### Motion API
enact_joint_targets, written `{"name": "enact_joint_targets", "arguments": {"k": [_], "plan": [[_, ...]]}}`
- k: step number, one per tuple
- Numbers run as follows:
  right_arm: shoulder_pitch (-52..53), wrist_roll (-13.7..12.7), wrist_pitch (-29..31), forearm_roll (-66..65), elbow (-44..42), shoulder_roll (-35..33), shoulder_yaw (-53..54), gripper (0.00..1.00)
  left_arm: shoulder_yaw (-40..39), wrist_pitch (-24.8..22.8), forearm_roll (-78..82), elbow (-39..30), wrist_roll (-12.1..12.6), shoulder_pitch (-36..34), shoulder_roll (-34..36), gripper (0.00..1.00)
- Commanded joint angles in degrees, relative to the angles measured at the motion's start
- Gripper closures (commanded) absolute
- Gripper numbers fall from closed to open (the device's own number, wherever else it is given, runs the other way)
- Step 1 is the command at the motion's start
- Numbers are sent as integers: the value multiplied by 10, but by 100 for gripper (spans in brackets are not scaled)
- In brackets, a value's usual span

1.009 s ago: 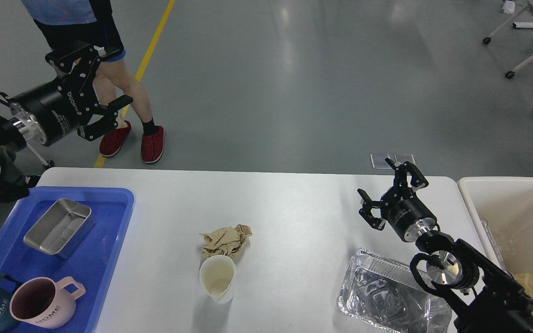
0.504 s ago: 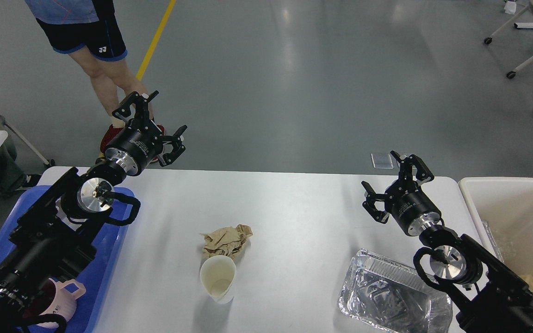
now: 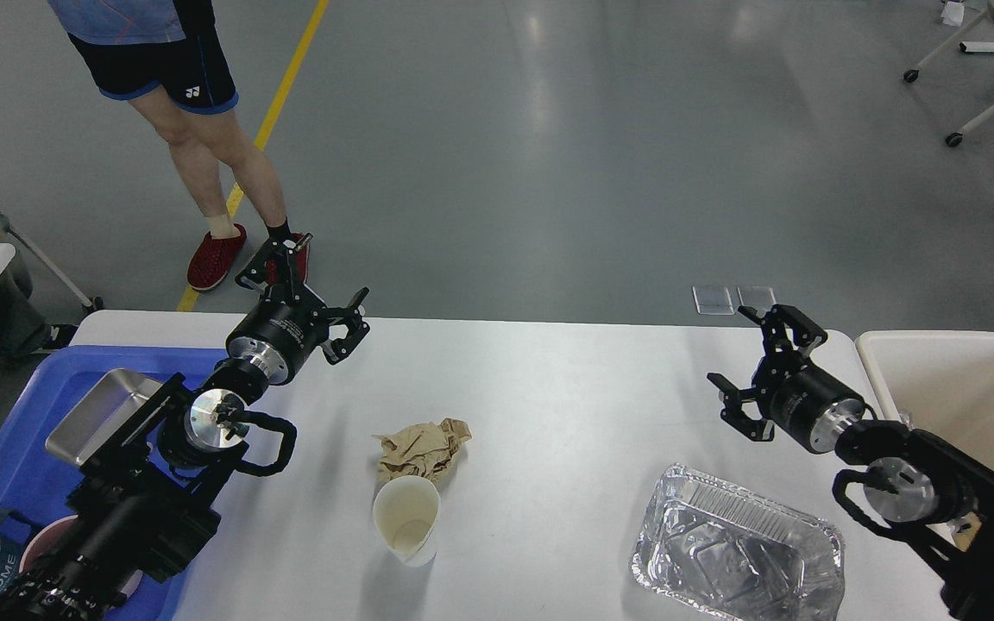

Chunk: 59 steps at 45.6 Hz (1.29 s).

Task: Tidy desktop
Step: 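Open the left gripper and raise it away from the blue tray, then lower the right gripper to the edge of the foil container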

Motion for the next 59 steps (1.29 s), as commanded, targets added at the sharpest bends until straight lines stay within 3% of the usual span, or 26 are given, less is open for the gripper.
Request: {"name": "enact_joint_targets", "arguments": {"k": [1, 6, 11, 18, 27, 34, 41, 47, 54, 59], "plan": [[0, -2, 1, -1, 72, -114, -42, 0, 1, 1, -1, 0, 1, 12, 1, 4], [5, -4, 10, -2, 150, -232, -110, 0, 0, 2, -1, -1, 1, 12, 1, 4], [4, -27, 21, -2, 234, -344, -181, 0, -2, 7, -1, -1, 0, 12, 1, 4], [-16, -33, 40, -4, 318, -464, -223, 0, 0, 14, -1, -1, 0, 12, 1, 4], [-40, -31, 103, -4, 367, -611, -220, 0, 2, 16, -1, 0, 0, 13, 0, 4], [-46, -30, 147, -4, 367, -684, -224, 0, 2, 23, 0, 0, 2, 13, 0, 4], [-69, -29, 134, -18, 365, -653, -232, 0, 6, 23, 0, 0, 2, 19, 0, 4], [-103, -30, 74, -77, 347, -556, -232, 0, 13, 32, 0, -1, 3, 20, 0, 4], [-127, -29, 43, -186, 310, -437, -232, 0, 16, 43, -1, -12, 5, 19, 0, 4], [-143, -27, 27, -254, 223, -360, -232, 0, 18, 44, -1, -13, 6, 19, 0, 4]]}}
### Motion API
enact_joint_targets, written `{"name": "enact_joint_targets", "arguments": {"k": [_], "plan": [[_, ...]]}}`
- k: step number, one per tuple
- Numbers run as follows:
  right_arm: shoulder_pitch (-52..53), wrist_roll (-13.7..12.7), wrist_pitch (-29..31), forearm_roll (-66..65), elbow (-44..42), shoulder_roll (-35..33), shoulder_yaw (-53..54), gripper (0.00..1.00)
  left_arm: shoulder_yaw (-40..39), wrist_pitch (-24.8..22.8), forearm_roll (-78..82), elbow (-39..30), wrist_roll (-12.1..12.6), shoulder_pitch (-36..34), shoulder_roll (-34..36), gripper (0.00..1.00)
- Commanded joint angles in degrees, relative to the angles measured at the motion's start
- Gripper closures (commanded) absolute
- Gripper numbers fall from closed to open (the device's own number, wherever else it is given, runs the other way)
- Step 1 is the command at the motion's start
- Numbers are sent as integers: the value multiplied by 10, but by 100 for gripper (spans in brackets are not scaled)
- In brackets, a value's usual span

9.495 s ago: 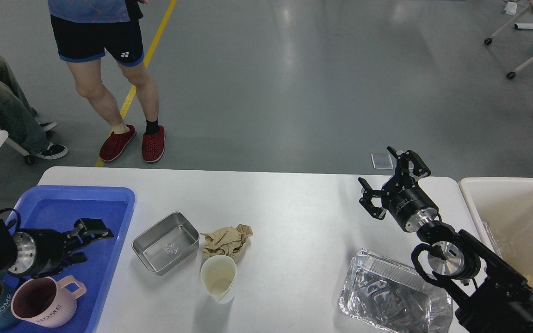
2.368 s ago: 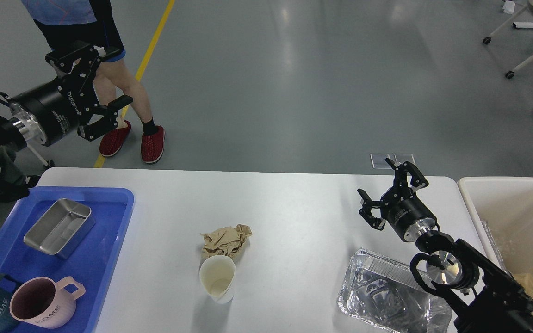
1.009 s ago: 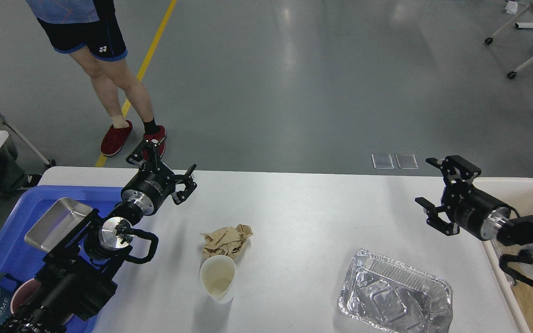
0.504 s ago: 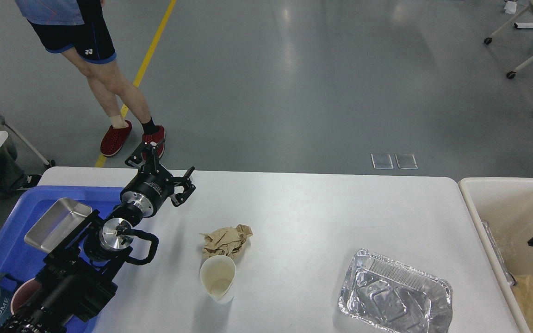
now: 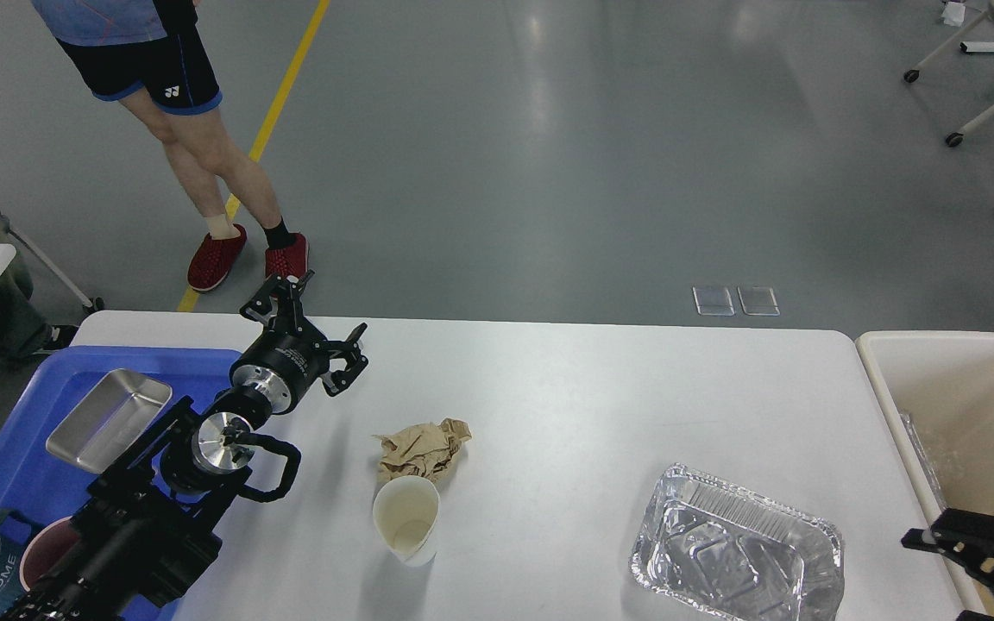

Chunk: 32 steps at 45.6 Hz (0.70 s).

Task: Tidy desktop
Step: 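Lower the right gripper to the edge of the foil container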

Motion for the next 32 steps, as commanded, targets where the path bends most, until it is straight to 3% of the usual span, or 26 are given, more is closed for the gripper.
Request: {"name": "enact_joint_targets", "arguments": {"k": [1, 7, 17, 26, 32], "plan": [[-15, 2, -13, -68, -91, 86, 0, 0, 3, 1, -1, -1, 1, 0, 0, 4], [-14, 4, -14, -107, -164, 150, 1, 1, 15, 8, 0, -1, 0, 2, 0, 4], [-4, 3, -23, -111, -168, 189, 1, 11, 20, 13, 0, 0, 0, 6, 1, 4], [5, 3, -23, -111, -168, 199, 0, 11, 20, 13, -1, 0, 0, 10, 2, 4], [5, 4, -23, -113, -175, 219, -2, 41, 20, 13, 0, 0, 0, 14, 2, 4]]}}
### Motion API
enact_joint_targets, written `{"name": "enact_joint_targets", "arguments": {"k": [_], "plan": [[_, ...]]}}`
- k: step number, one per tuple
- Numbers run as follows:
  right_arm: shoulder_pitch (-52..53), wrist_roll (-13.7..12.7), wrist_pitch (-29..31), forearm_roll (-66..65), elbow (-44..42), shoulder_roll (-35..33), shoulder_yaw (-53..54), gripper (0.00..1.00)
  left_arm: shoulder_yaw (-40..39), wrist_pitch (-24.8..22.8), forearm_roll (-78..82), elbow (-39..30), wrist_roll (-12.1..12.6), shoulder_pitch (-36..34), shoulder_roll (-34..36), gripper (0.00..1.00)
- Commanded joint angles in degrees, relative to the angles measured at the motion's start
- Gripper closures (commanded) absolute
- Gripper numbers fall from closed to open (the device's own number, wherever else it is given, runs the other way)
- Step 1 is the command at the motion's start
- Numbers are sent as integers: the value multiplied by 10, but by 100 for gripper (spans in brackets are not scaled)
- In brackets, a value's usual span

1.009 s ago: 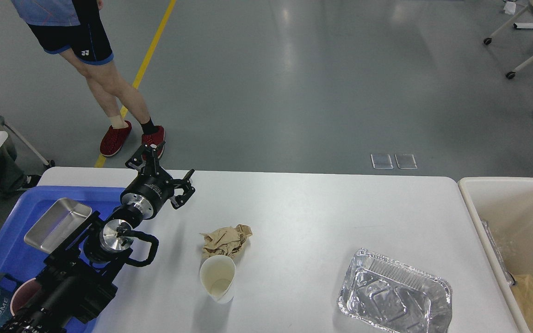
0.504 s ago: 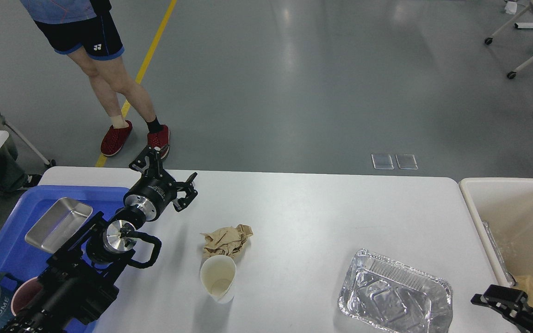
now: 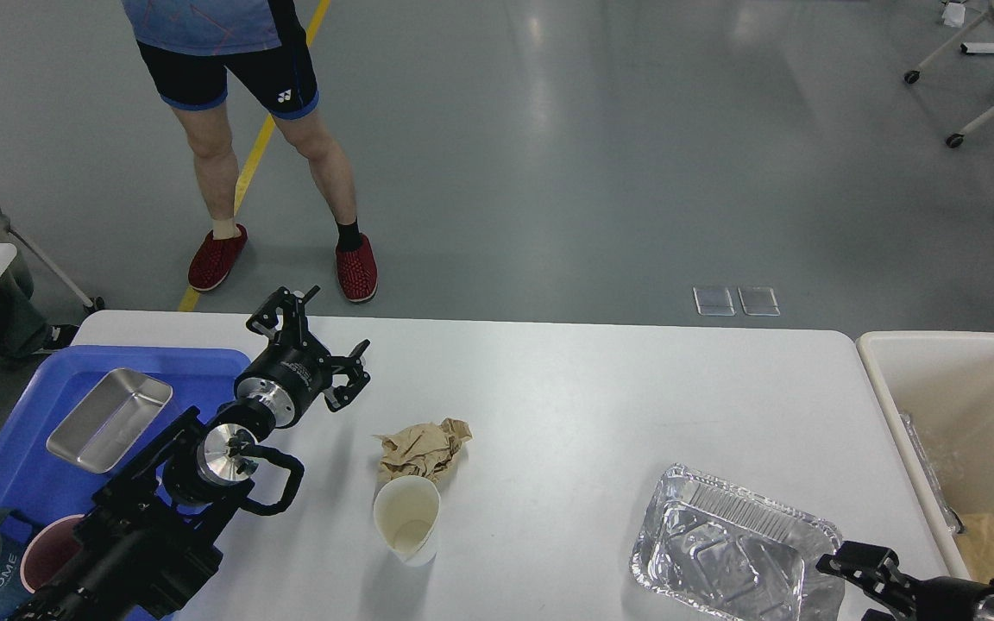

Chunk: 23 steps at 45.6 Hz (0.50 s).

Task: Tidy desktop
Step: 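Lower the right gripper to the edge of the foil container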

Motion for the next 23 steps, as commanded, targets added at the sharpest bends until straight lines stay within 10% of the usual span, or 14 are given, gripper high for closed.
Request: {"name": "enact_joint_targets", "arguments": {"k": [1, 23], "plan": [[2, 1, 0, -2, -11, 21, -1, 45, 0, 0, 1, 0, 0, 2, 0, 4], [10, 8, -1, -49, -31, 37, 3, 100, 0, 1, 1, 2, 0, 6, 3, 4]]}}
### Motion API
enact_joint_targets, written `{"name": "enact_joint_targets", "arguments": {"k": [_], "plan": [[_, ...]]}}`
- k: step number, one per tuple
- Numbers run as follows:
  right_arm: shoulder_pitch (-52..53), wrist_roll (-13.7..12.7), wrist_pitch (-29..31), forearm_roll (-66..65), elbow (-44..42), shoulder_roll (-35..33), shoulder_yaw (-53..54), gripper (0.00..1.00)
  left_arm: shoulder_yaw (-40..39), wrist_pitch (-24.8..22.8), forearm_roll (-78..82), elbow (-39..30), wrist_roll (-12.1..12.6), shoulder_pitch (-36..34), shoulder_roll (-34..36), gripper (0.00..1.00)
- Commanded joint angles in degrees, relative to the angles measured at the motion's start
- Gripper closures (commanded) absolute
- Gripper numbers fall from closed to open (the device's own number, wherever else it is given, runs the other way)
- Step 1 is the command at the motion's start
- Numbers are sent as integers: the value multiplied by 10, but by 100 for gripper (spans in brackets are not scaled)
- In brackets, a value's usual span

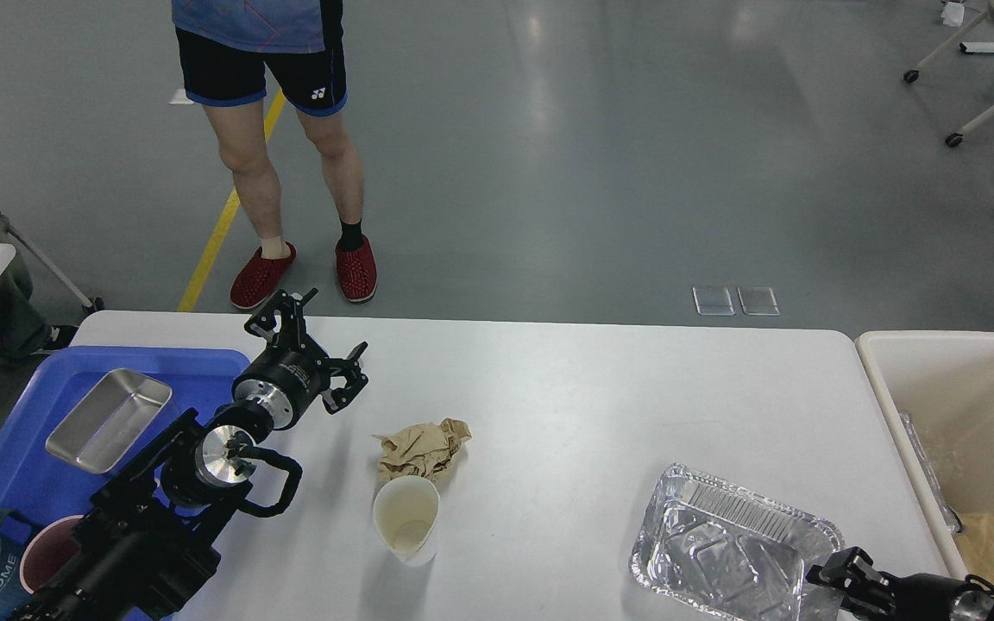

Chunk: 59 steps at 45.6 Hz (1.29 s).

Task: Tidy desktop
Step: 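Lower the right gripper to the edge of the foil container, then grasp the foil container with the right gripper and lift it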

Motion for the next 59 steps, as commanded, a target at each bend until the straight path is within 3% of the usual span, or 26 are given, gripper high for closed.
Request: {"name": "enact_joint_targets", "arguments": {"k": [1, 12, 20, 28, 32, 39, 47, 51, 59], "plan": [[2, 0, 0, -8, 0, 0, 4, 100, 0, -1, 0, 2, 0, 2, 0, 4], [19, 0, 1, -8, 2, 10, 10, 100, 0, -1, 0, 2, 0, 5, 2, 4], [81, 15, 22, -11, 3, 9, 9, 100, 0, 0, 0, 2, 0, 3, 2, 4], [160, 11, 53, -12, 3, 11, 8, 100, 0, 5, 0, 0, -2, 15, -3, 4], [205, -5, 67, -11, -7, 26, 1, 100, 0, 6, 0, 0, -2, 29, -4, 3], [264, -57, 96, 5, -41, 69, -19, 100, -1, 7, 0, 0, -2, 27, 0, 4], [365, -114, 96, 109, -79, 120, -130, 100, -1, 7, 0, -1, -1, 26, 8, 4], [408, -129, 96, 160, -91, 146, -179, 100, -1, 7, 0, -1, -1, 25, 10, 4], [456, -131, 95, 171, -93, 200, -219, 100, -1, 7, 1, 0, 1, 18, 19, 4]]}}
